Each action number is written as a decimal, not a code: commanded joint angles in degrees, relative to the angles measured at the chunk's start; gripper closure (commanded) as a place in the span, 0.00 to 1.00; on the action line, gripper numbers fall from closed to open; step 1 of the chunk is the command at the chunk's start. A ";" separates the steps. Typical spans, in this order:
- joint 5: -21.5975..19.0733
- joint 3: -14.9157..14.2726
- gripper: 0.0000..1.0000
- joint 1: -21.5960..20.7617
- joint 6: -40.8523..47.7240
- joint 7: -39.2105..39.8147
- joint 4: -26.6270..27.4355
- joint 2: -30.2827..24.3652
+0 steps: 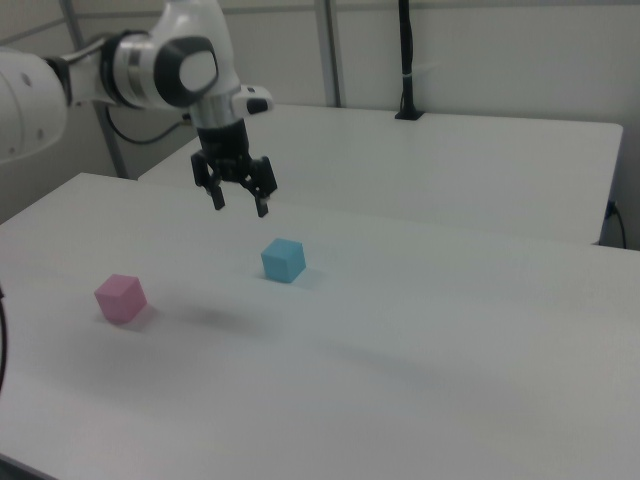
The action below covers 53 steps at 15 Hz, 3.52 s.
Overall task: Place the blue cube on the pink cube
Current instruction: 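Lower the gripper over the light-blue cube and close on it, then lift the light-blue cube up off the table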
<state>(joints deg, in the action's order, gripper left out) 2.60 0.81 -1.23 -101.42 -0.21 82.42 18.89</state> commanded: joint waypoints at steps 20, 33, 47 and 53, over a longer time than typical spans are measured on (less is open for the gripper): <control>0.30 -0.28 0.00 -2.64 -25.31 -2.86 -4.46 19.61; 1.44 -0.46 0.68 -2.46 -25.84 -2.51 -4.20 19.17; 0.83 -1.25 0.68 -1.76 -10.12 -2.51 -4.46 2.57; 0.65 -1.07 0.68 -0.18 -5.19 -2.60 -6.48 0.89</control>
<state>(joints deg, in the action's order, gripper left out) 3.22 -0.07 -1.77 -108.26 -1.77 76.26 20.38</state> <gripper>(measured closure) 0.392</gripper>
